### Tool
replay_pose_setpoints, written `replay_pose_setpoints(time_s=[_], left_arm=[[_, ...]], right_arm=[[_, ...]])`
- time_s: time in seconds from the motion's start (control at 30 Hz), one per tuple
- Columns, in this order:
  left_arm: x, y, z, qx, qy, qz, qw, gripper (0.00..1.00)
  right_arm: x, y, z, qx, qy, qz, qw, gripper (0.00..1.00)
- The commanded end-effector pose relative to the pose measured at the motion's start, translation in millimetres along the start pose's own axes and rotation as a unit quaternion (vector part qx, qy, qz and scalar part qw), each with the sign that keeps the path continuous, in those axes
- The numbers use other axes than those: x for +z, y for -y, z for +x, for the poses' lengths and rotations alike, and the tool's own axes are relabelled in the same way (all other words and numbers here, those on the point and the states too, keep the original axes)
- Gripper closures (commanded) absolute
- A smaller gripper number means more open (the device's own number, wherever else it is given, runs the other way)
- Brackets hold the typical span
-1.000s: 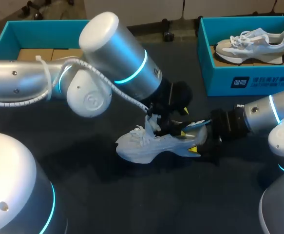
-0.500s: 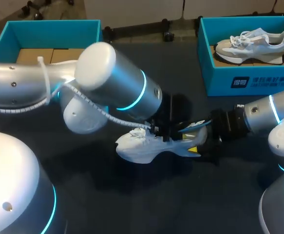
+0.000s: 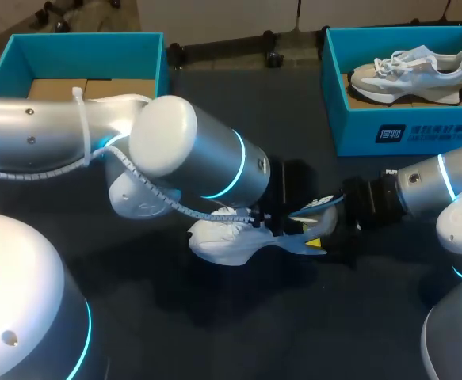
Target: Take the shoe out of the shoebox, open the shoe tongue, remove and reinsert the insole, then place the shoe into the shoebox
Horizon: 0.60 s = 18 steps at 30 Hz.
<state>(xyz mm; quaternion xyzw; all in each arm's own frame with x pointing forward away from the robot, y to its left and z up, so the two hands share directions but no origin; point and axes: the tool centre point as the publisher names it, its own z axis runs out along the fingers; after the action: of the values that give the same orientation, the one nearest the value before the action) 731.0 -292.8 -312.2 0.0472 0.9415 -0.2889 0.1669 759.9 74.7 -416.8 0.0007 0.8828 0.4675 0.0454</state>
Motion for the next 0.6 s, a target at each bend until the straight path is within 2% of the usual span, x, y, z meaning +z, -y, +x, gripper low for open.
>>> replay_pose_setpoints(time_s=[0.03, 0.13, 0.17, 0.4, 0.5, 0.53, 0.6], left_arm=[[8, 0, 0.3, -0.005, 0.016, 0.0, 1.0, 0.25], [11, 0, -2.0, -0.009, 0.026, 0.003, 1.0, 0.29], [12, 0, -2.7, -0.01, 0.028, 0.003, 1.0, 0.34], [20, -3, -6.5, -0.011, 0.037, 0.003, 0.999, 0.31], [22, -5, -8.4, -0.011, 0.041, 0.006, 0.999, 0.37], [23, -6, -8.9, -0.011, 0.044, 0.009, 0.999, 0.44], [23, -6, -9.1, -0.011, 0.045, 0.01, 0.999, 0.45]], right_arm=[[0, -0.2, 0.6, 0.0, 0.001, 0.002, 1.0, 1.0], [0, -0.2, 0.6, 0.0, 0.001, 0.002, 1.0, 1.0], [0, -0.2, 0.6, 0.0, 0.001, 0.002, 1.0, 1.0], [0, -0.2, 0.6, 0.0, 0.001, 0.002, 1.0, 1.0], [0, -0.2, 0.6, 0.0, 0.001, 0.002, 1.0, 1.0], [0, -0.2, 0.6, 0.0, 0.001, 0.002, 1.0, 1.0], [0, -0.2, 0.6, 0.0, 0.001, 0.002, 1.0, 1.0]])
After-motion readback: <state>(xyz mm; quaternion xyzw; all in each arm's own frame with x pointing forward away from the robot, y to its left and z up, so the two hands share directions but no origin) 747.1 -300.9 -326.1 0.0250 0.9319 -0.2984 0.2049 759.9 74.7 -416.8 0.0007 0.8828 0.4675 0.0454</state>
